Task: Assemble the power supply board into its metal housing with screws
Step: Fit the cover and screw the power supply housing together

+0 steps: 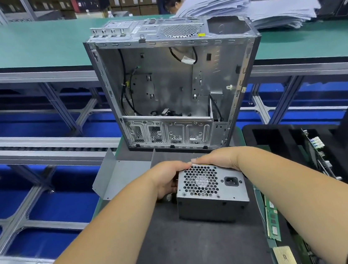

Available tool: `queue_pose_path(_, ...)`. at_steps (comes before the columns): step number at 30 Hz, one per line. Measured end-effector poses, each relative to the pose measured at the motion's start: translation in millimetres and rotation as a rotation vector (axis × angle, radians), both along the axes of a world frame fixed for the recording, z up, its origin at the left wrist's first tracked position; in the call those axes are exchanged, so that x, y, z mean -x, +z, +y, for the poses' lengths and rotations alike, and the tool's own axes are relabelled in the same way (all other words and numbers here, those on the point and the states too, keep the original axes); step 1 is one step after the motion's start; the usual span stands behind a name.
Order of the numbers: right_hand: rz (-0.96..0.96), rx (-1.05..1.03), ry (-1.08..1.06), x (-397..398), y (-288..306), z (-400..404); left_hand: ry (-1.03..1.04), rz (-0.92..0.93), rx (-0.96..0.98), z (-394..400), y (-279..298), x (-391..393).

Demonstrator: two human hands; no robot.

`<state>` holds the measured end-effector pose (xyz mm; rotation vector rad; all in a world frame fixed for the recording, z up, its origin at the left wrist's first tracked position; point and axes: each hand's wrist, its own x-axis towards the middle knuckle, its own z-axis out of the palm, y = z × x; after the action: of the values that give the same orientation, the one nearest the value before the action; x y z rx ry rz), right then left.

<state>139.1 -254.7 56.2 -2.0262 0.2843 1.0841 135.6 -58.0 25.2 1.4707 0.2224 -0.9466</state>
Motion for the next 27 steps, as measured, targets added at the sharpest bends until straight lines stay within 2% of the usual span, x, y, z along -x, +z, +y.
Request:
queue_pose_path(2, -0.244, 0.225, 0.078, -2, 1, 0, 0.004, -0.021, -0.001, 2, -3, 3)
queue_pose_path(4, -0.450, 0.344, 0.110, 0, 3, -2, 0.000, -0.038, -0.010, 4, -4, 6)
queue_pose_path(9, -0.670, 0.216, -0.146, 13, 14, -6, 0.094, -0.137, -0.011, 11, 5, 14)
queue_pose_path(15, -0.811, -0.028, -0.291, 36, 37, 23, 0.226, -0.415, -0.061, 52, 37, 26)
queue_pose_path(20, -0.873, -0.374, -0.360, 62, 45, 71, 0.317, -0.605, -0.153, 112, 42, 47)
queue_pose_path(23, -0.879, -0.467, -0.397, 73, 43, 100, 0.349, -0.646, -0.221, 142, 34, 64)
queue_pose_path(27, -0.789, -0.549, -0.421, 79, 32, 130, 0.350, -0.634, -0.336, 169, 18, 86)
